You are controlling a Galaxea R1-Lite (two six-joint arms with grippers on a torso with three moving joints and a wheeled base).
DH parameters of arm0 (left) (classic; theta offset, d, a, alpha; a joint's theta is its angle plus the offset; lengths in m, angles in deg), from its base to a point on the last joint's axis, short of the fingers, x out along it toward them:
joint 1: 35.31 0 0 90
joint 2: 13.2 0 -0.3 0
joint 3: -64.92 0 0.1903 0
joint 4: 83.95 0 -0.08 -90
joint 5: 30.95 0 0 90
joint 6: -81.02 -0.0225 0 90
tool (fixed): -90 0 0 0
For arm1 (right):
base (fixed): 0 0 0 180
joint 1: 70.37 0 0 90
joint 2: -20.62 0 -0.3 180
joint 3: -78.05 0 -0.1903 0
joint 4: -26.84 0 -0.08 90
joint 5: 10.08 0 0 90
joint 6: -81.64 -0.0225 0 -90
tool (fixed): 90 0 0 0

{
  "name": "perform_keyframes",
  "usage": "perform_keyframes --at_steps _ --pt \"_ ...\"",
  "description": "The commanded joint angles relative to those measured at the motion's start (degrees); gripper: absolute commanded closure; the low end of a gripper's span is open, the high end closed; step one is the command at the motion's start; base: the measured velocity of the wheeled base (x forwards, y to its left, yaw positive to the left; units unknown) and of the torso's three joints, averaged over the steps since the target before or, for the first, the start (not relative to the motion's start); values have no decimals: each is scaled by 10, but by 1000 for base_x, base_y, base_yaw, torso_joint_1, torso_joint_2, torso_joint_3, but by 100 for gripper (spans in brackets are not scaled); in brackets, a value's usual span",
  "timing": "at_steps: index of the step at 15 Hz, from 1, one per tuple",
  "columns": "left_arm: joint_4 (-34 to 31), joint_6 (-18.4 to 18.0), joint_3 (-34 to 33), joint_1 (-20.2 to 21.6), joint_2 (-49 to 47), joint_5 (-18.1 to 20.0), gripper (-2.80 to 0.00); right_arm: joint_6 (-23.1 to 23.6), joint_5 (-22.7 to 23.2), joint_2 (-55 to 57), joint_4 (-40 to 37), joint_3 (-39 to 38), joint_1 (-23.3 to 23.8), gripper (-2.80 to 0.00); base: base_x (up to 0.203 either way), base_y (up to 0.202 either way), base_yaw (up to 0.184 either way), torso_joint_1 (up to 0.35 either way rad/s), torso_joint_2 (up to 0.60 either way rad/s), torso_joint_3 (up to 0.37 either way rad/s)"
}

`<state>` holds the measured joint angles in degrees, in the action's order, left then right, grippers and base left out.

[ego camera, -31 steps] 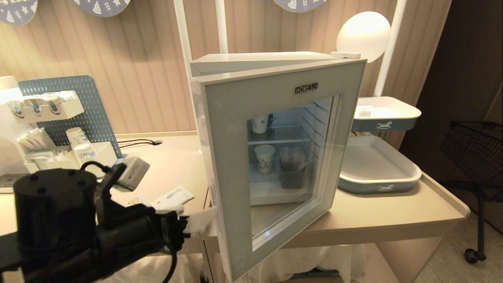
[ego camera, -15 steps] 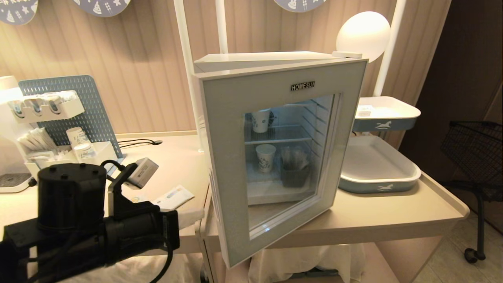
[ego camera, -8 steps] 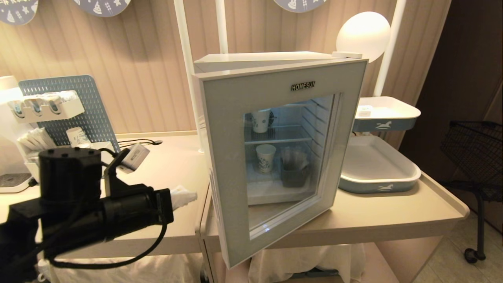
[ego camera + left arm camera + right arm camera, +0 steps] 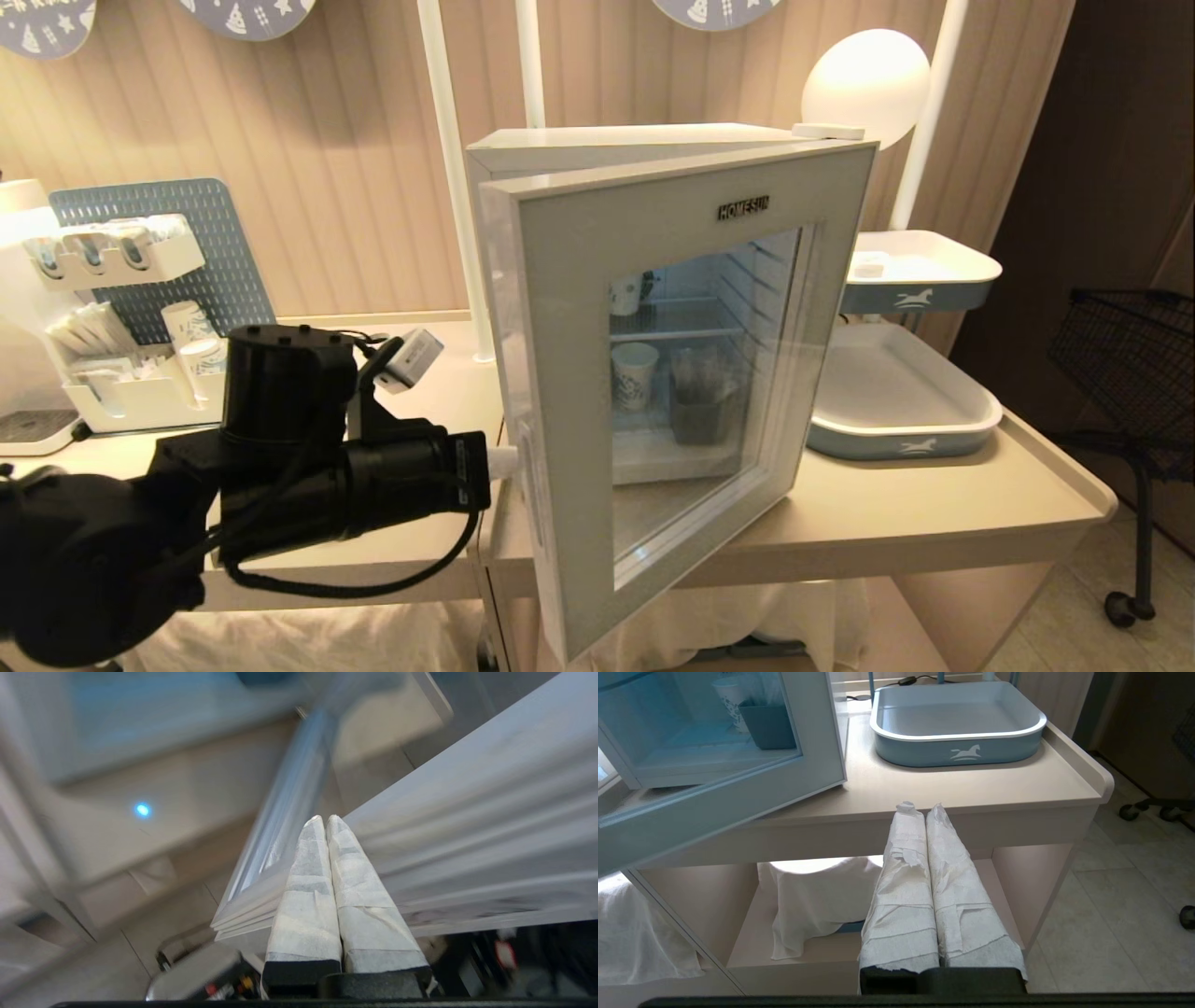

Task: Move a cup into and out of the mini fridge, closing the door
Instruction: Open the freezer door, then put the yoghurt in the freezer

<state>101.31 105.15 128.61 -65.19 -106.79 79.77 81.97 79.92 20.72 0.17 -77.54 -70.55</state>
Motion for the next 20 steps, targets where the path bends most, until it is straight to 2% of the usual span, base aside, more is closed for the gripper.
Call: perform_keyframes --at_steps 1,4,5,7,8,10,12,14,16,17,19,20 --pt "-13 3 -6 -41 34 5 0 0 0 1 0 0 0 0 0 0 0 0 0 0" --pt "-73 -13 11 -155 48 -2 0 0 0 1 0 0 0 0 0 0 0 0 0 0" --pt "-96 -56 6 -192 51 -6 0 0 0 1 0 0 0 0 0 0 0 0 0 0" --pt "-118 -197 -46 -212 67 -12 0 0 0 1 0 0 0 0 0 0 0 0 0 0" --pt "-122 -220 -64 -212 75 -15 0 0 0 1 0 0 0 0 0 0 0 0 0 0" --pt "-124 -164 -61 -178 98 -40 0 0 -1 1 0 0 0 0 0 0 0 0 0 0" --pt "-126 -118 -58 -159 156 -117 0 0 0 1 0 0 0 0 0 0 0 0 0 0" --pt "-151 -98 -56 -153 254 -216 0 0 0 0 -1 0 0 0 0 0 0 0 0 0" --pt "-235 -87 -37 -149 381 -309 0 0 0 1 -1 0 0 0 0 0 0 0 0 0" --pt "-302 -76 -16 -136 454 -343 0 0 0 1 -1 0 0 0 0 0 0 0 0 0" --pt "-469 -41 48 -59 570 -390 0 0 -1 1 -4 2 0 0 0 0 0 0 0 0" --pt "-540 -28 80 4 612 -402 0 0 -1 1 -7 3 0 0 0 0 0 0 0 0"
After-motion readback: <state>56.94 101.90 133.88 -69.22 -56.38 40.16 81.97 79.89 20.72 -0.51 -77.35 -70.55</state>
